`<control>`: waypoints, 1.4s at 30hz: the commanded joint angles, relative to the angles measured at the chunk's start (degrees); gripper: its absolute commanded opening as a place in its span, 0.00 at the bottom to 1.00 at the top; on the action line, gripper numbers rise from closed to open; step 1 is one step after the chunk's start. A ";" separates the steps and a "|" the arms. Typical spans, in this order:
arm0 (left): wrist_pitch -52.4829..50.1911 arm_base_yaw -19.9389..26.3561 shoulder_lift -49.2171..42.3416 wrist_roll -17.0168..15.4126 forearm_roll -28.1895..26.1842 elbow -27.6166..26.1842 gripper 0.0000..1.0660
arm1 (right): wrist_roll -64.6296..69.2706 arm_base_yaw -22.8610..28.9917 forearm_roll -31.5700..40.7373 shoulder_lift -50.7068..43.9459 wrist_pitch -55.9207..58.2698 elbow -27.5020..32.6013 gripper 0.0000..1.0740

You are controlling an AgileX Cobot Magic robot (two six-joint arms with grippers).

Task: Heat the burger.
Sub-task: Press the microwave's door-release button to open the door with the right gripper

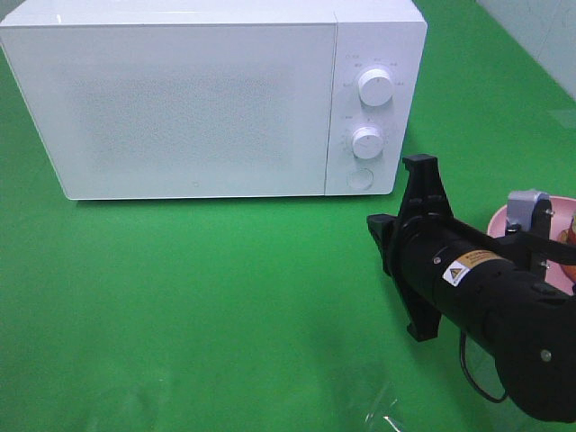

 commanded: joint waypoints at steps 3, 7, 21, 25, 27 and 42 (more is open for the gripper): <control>0.00 0.11 -0.17 0.11 -0.63 0.11 0.92 | -0.23 -4.47 -4.35 0.23 3.67 -2.81 0.00; 0.00 0.11 -0.17 0.11 -0.63 0.11 0.92 | -0.23 -6.19 -5.90 0.63 3.78 -4.01 0.00; 0.00 0.11 -0.17 0.11 -0.63 0.11 0.92 | 3.04 -8.77 -8.65 8.77 3.67 -10.26 0.00; 0.00 0.11 -0.17 0.11 -0.63 0.11 0.92 | 3.04 -9.80 -9.05 10.71 5.21 -12.72 0.00; 0.00 0.11 -0.17 0.11 -0.63 0.11 0.92 | 3.04 -11.00 -9.34 11.57 6.53 -14.21 0.00; 0.00 0.11 -0.17 0.11 -0.63 0.11 0.92 | 4.01 -15.13 -11.46 16.79 7.91 -20.97 0.00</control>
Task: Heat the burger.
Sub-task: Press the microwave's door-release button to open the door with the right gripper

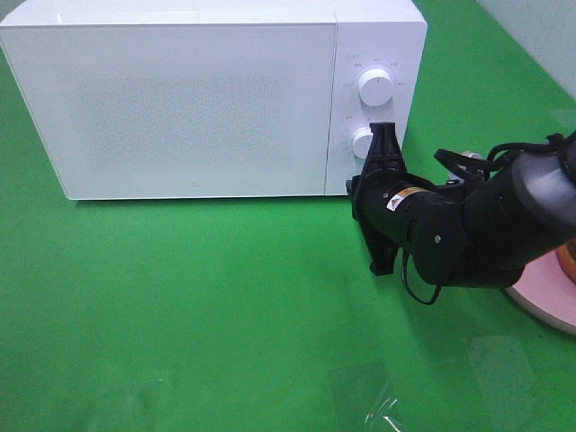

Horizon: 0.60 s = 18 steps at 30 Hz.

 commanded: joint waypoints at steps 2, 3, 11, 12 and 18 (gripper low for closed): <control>0.00 0.11 -0.17 0.11 -0.63 0.11 0.92 | 0.52 -1.03 -0.80 0.80 0.00 -1.60 0.00; 0.00 0.11 -0.17 0.11 -0.63 0.11 0.92 | 0.52 -1.66 -0.63 1.43 -0.06 -2.23 0.00; 0.00 0.11 -0.17 0.11 -0.63 0.11 0.92 | 0.80 -2.12 -0.29 4.13 -0.86 -4.24 0.00; 0.00 0.11 -0.17 0.11 -0.63 0.11 0.92 | 0.74 -2.35 -0.34 4.24 -1.03 -4.47 0.00; 0.00 0.11 -0.17 0.11 -0.63 0.11 0.92 | 0.52 -3.72 -0.57 4.24 -1.38 -4.70 0.00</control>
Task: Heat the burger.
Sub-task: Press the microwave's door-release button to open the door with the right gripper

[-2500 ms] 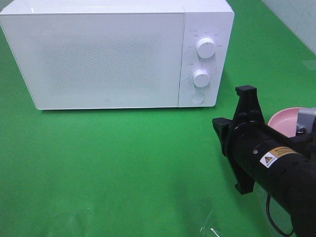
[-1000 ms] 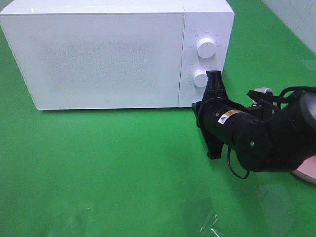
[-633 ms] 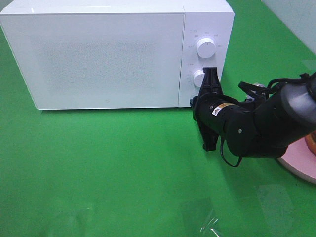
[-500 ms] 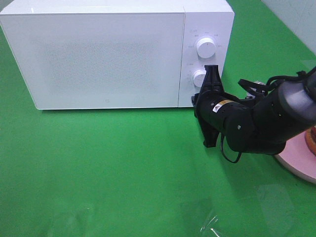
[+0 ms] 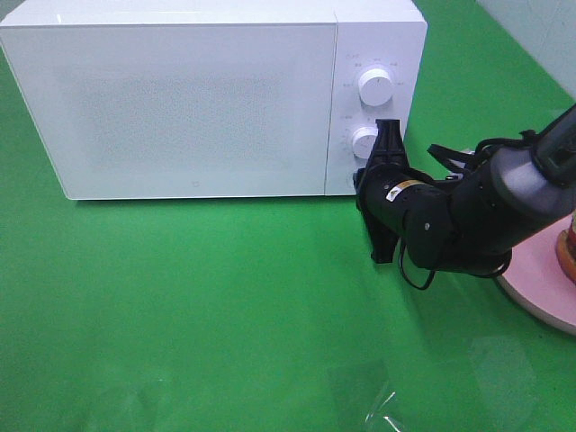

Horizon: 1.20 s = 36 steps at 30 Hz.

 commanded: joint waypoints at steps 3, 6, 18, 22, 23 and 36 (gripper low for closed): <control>0.00 0.11 -0.17 0.11 -0.63 0.11 0.92 | -0.34 -0.74 -0.29 0.00 -0.69 -0.80 0.00; 0.00 0.11 -0.17 0.11 -0.63 0.11 0.92 | -0.34 -0.74 -0.34 0.00 -0.57 -0.92 0.00; 0.00 0.11 -0.17 0.11 -0.63 0.11 0.92 | -2.64 -0.74 1.43 2.46 -1.60 -4.41 0.00; 0.00 0.11 -0.17 0.11 -0.63 0.11 0.92 | -3.04 -0.74 2.35 2.64 -4.01 -4.41 0.00; 0.00 0.11 -0.17 0.11 -0.63 0.11 0.92 | -3.04 -0.74 2.81 2.64 -5.50 -4.41 0.00; 0.00 0.11 -0.17 0.11 -0.63 0.11 0.92 | -2.98 -0.74 5.79 3.32 -12.09 -5.79 0.00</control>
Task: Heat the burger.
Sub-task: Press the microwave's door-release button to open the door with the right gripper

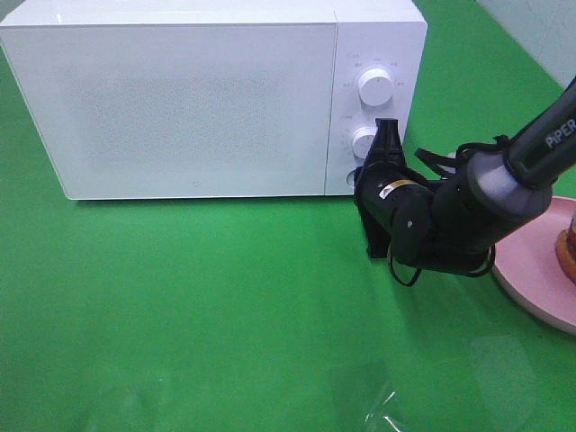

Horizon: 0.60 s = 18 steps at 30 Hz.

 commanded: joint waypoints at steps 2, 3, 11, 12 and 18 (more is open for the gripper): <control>0.00 0.11 -0.17 0.11 -0.57 0.11 0.92 | -0.97 -0.92 1.38 0.17 -9.40 -3.27 0.00; 0.00 0.11 -0.17 0.11 -0.57 0.11 0.92 | -0.97 -0.92 1.38 0.17 -9.40 -3.27 0.00; 0.00 0.11 -0.17 0.11 -0.57 0.11 0.92 | -0.92 -0.92 2.98 2.18 -17.76 -6.30 0.00; 0.00 0.11 -0.17 0.11 -0.57 0.11 0.92 | -0.92 -0.92 2.98 2.18 -17.76 -6.30 0.00; 0.00 0.11 -0.17 0.11 -0.57 0.11 0.92 | -1.49 -1.32 4.87 4.87 -17.99 -9.63 0.00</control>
